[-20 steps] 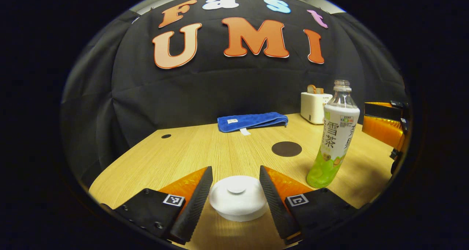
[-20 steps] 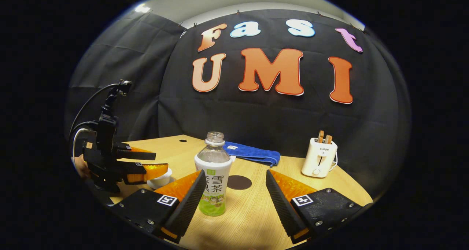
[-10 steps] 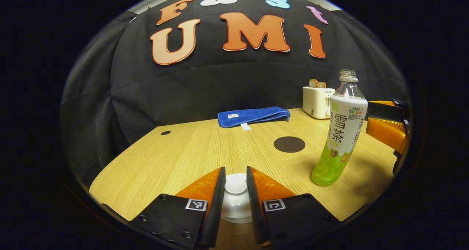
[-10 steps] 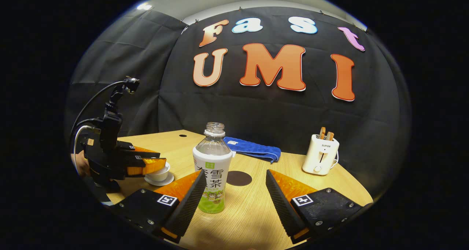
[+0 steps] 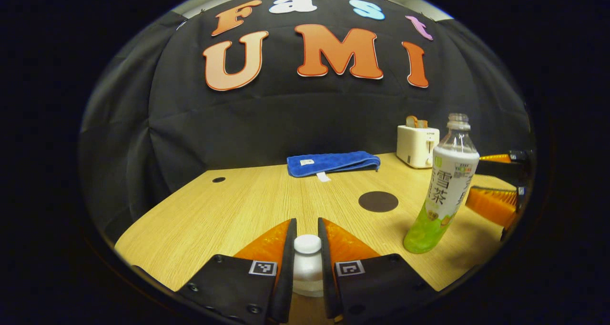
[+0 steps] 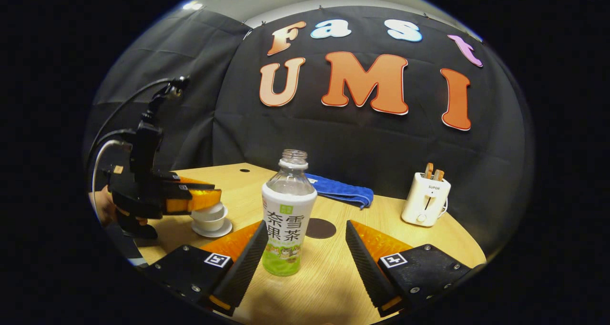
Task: Open the teacup lid with one hand, grasp the water bottle and pour water into the teacup with the other hand; after pouring, place the water bottle on the coaster and then close the teacup lid.
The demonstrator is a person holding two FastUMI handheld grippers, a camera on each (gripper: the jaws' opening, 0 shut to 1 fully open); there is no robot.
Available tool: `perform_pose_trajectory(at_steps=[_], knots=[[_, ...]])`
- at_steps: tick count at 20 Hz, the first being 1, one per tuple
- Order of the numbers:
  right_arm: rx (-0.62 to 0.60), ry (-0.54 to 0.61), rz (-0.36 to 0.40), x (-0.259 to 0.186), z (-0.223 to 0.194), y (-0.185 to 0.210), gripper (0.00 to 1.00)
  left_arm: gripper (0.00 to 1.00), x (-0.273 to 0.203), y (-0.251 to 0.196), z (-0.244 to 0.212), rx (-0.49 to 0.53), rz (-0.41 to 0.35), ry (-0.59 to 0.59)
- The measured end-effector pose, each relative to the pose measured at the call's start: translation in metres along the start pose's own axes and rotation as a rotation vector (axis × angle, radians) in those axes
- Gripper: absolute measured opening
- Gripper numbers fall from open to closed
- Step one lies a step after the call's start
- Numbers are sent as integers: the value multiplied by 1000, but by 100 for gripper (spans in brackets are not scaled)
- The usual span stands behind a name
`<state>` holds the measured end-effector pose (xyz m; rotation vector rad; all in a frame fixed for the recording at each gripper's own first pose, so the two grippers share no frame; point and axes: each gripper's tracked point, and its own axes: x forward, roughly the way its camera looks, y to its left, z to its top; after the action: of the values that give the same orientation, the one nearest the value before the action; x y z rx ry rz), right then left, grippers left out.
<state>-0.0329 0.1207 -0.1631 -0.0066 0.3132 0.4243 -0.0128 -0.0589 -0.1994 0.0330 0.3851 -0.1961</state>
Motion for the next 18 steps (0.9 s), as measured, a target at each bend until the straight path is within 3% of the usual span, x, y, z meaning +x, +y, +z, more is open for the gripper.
perform_pose_trajectory(at_steps=[8,18], knots=[[46,57,49,18,-15,24,94,31,-12,27,46,9,56,-105],[60,141,31,39,-35,31,69,31,-28,74,21,-36,131,-77]])
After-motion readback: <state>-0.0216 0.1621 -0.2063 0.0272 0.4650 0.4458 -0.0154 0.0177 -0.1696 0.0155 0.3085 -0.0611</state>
